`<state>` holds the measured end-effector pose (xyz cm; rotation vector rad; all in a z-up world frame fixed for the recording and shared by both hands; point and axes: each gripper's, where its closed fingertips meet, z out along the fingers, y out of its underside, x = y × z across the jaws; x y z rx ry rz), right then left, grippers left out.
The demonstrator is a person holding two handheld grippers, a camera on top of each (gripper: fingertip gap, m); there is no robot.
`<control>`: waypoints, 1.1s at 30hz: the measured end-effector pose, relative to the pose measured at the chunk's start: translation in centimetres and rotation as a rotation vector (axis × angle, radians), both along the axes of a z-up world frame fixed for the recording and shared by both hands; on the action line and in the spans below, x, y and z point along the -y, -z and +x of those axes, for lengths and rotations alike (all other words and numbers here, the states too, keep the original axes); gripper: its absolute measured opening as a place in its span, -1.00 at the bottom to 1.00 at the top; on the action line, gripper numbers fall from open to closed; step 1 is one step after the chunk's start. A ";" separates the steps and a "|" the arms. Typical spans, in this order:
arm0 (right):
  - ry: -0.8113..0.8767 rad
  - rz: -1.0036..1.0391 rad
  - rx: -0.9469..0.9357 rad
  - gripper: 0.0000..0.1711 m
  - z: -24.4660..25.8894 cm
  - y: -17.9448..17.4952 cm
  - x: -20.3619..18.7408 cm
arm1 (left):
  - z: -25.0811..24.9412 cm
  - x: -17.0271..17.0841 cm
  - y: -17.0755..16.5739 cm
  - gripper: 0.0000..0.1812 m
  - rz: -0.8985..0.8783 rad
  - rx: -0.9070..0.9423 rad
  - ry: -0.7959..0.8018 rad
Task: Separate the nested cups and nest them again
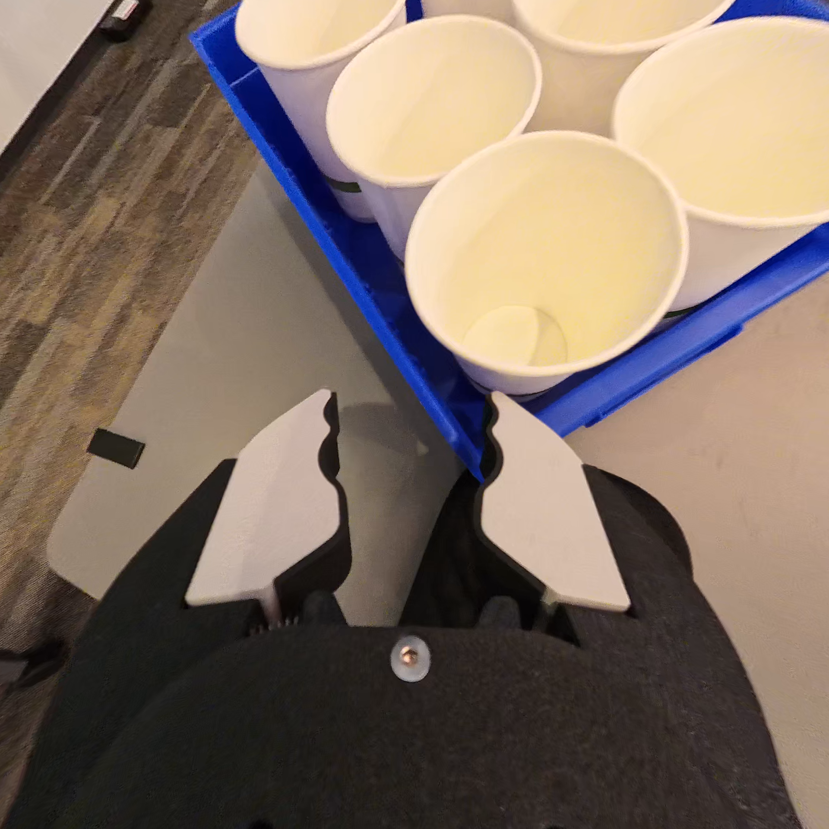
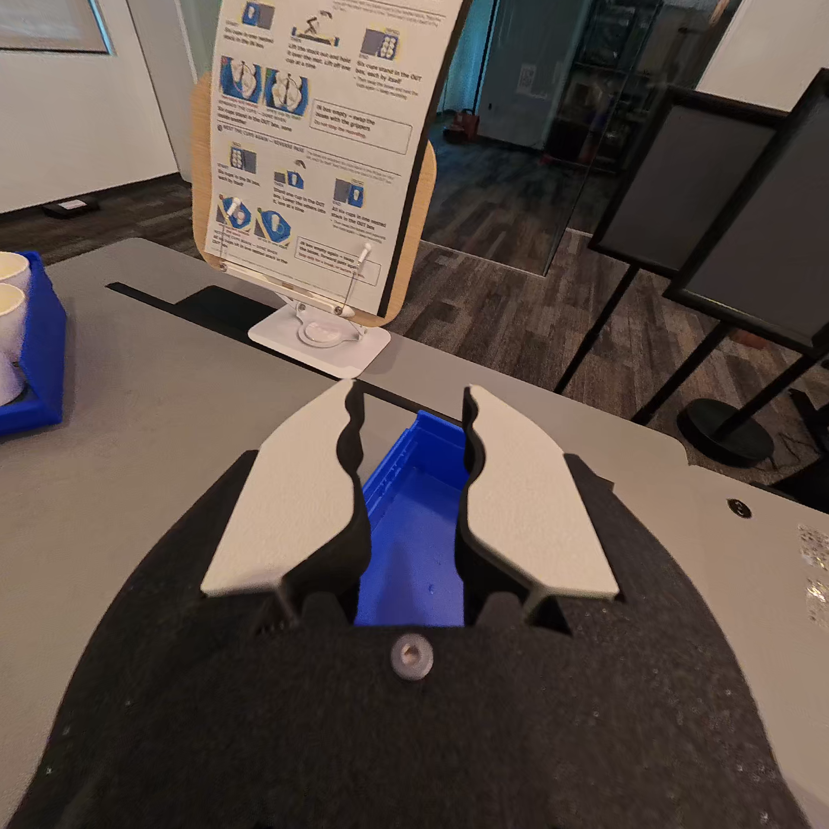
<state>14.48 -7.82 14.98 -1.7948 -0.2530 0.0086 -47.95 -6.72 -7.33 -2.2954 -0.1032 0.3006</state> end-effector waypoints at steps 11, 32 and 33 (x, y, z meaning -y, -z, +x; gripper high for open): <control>-0.004 -0.005 -0.033 -0.57 1.8 0.9 0.5 | -1.7 -1.5 1.8 -0.85 -0.024 0.033 -0.084; -0.056 -0.048 -0.045 -0.60 2.1 2.1 0.1 | -0.7 -8.7 1.8 -0.89 -0.050 0.068 0.561; -0.058 -0.049 -0.044 -0.60 2.1 2.1 0.1 | -0.6 -8.9 1.8 -0.90 -0.058 0.062 0.599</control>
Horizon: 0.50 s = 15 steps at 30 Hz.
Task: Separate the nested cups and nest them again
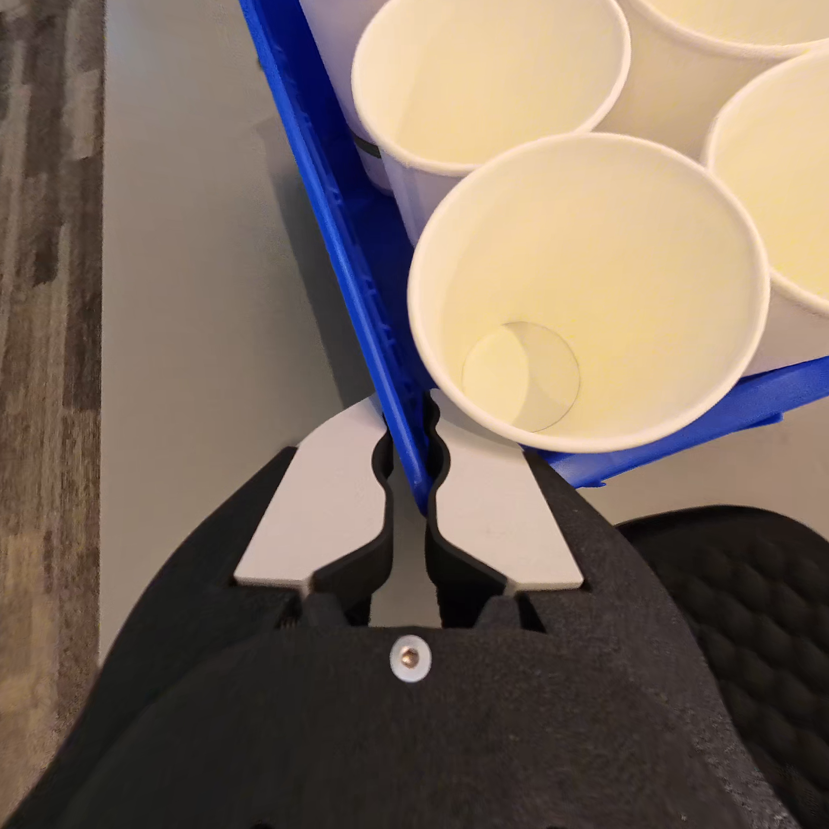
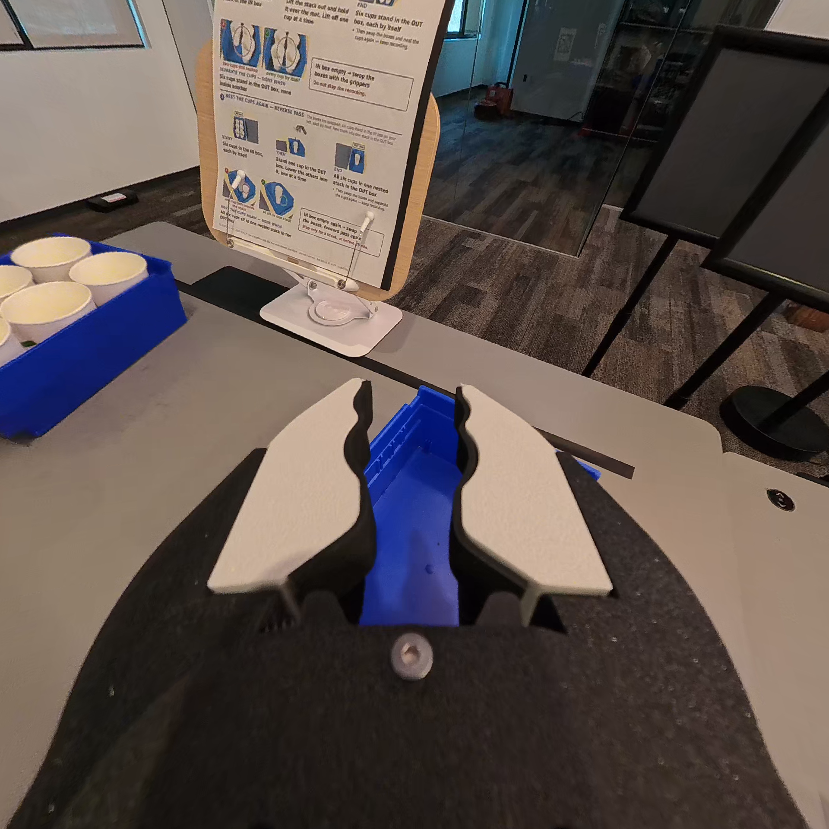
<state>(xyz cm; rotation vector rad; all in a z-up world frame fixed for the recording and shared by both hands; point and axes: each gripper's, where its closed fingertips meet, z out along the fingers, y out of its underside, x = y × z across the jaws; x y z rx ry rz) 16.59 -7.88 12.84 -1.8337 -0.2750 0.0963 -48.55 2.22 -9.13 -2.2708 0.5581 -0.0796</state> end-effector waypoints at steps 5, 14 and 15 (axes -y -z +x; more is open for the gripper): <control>0.014 -0.012 -0.004 -0.60 0.7 0.4 -0.3 | -0.2 -0.1 0.1 -0.92 -0.045 0.014 0.062; 0.026 -0.040 -0.003 -0.60 1.4 1.5 -1.0 | -0.9 0.4 0.1 -0.92 -0.024 0.015 0.048; 0.025 -0.046 -0.001 -0.60 1.4 1.6 -1.0 | -1.0 0.5 0.1 -0.92 -0.024 0.020 0.045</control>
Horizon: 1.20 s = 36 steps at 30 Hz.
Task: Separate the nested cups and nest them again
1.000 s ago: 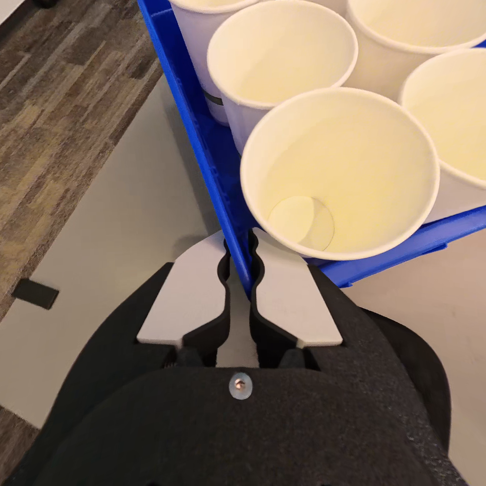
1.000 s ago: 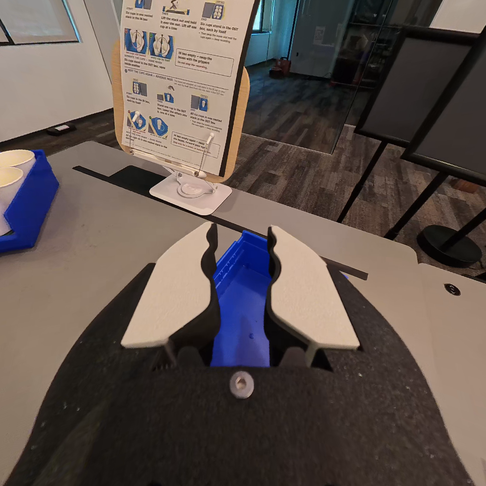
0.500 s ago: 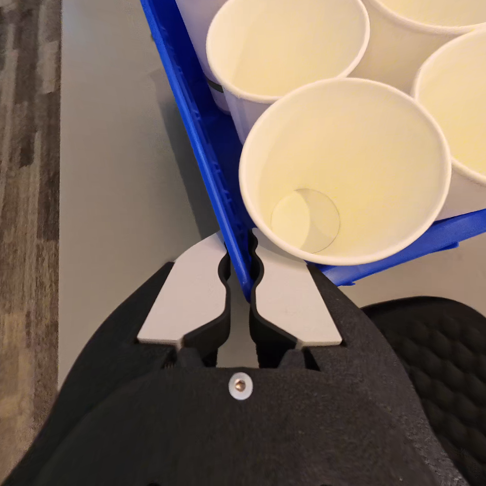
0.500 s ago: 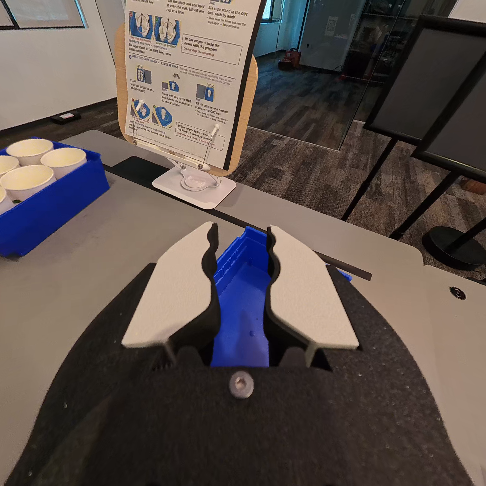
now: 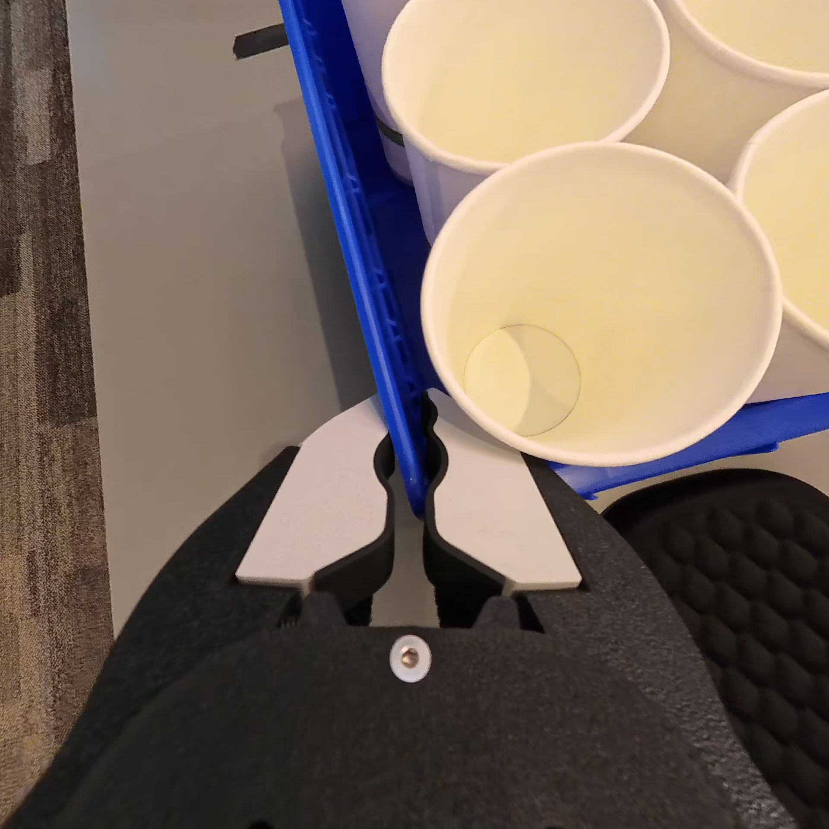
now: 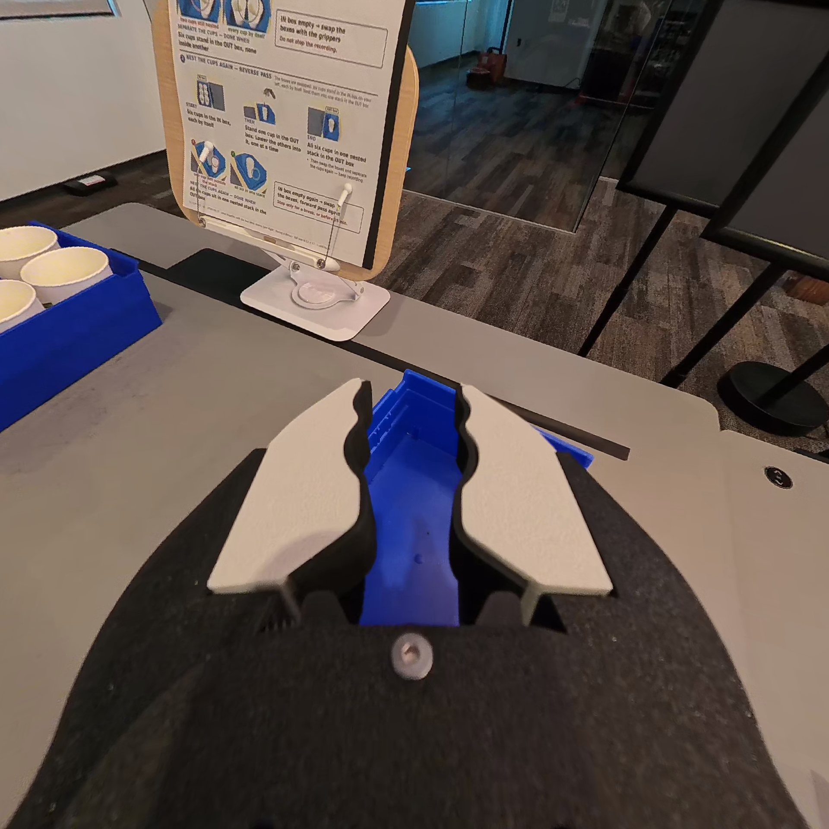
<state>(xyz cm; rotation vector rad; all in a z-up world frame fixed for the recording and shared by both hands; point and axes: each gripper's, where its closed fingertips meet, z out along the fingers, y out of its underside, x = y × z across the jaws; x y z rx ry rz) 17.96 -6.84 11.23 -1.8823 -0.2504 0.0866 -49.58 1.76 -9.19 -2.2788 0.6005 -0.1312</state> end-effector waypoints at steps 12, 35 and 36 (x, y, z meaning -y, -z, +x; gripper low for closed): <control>0.007 -0.005 0.034 -0.54 0.3 0.7 -0.8 | -1.8 0.6 -5.8 -0.45 0.267 0.169 -0.105; -0.314 0.372 -0.089 -0.29 -3.5 -4.5 0.8 | 15.7 8.1 -3.7 -0.33 0.207 -0.448 0.679; -0.329 0.362 -0.089 -0.30 -3.7 -4.3 0.8 | 16.0 7.7 -3.5 -0.34 0.185 -0.435 0.678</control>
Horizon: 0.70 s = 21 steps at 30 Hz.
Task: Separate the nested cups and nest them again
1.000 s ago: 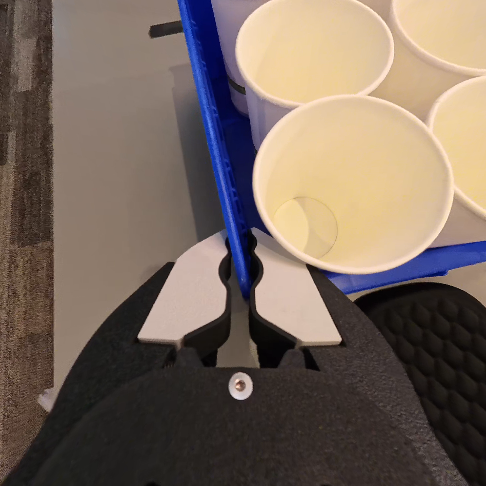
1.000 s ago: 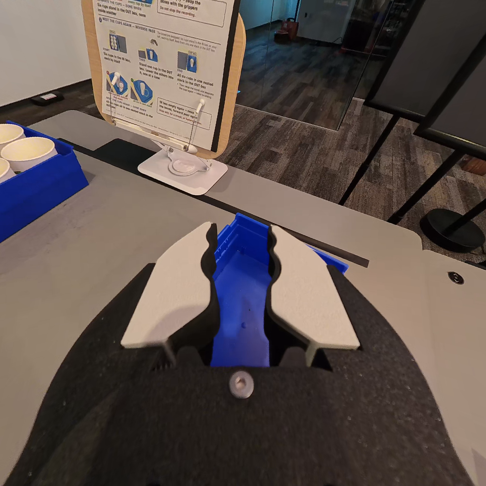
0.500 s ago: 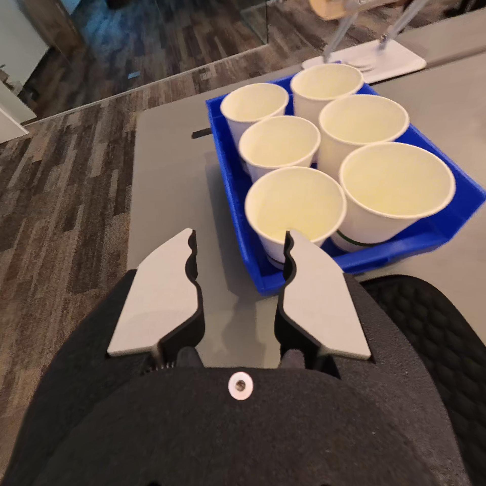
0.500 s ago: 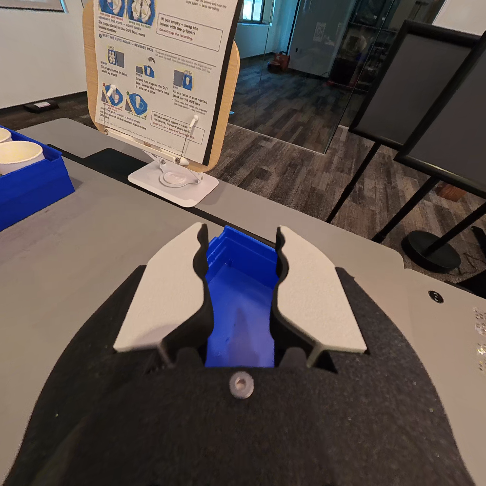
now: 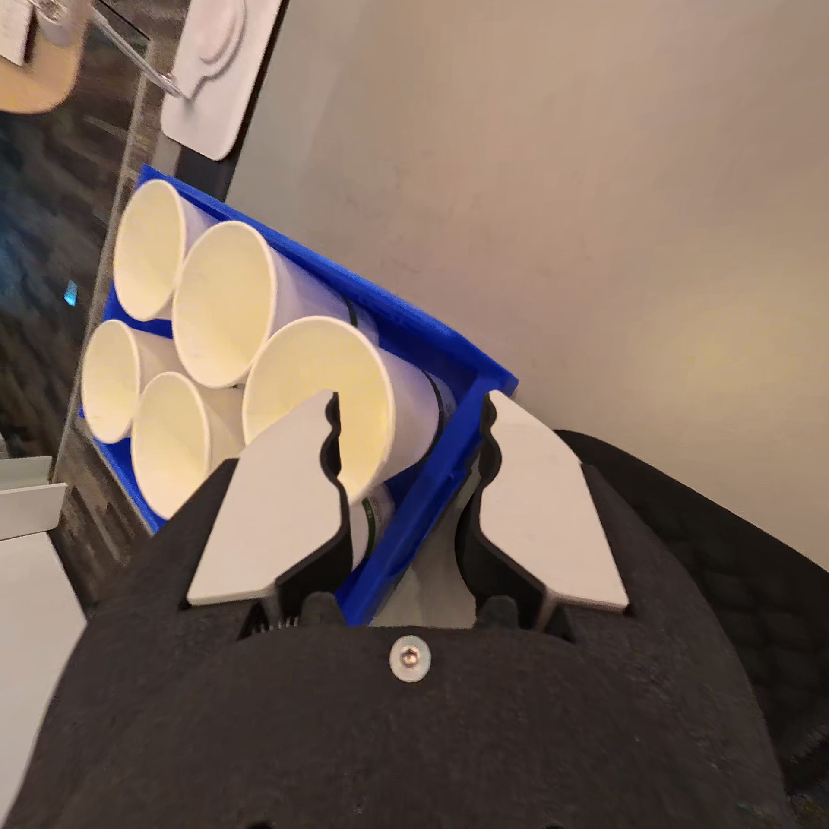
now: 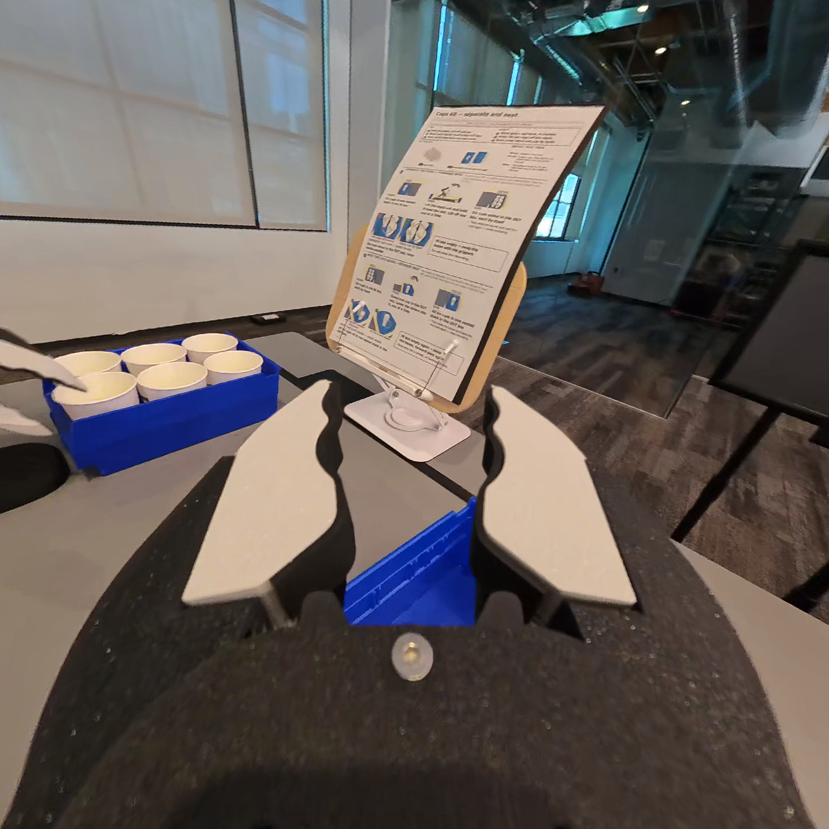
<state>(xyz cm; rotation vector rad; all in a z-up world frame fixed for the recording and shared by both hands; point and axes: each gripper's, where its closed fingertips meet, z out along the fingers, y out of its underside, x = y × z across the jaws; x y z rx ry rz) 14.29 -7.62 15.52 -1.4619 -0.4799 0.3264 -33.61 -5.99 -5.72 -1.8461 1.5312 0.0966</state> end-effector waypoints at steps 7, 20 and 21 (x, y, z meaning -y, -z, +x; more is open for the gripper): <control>-0.007 -0.077 0.130 -0.37 -1.0 2.2 -1.0 | -0.4 -1.0 0.9 -0.61 -0.113 -0.028 -0.029; -0.009 -0.074 0.159 -0.46 -2.6 2.5 -2.1 | -0.7 -0.5 1.5 -0.94 -0.195 -0.170 -0.031; -0.023 -0.069 0.147 -0.46 -2.8 2.4 -2.0 | -0.7 -0.4 1.3 -0.94 -0.199 -0.173 -0.030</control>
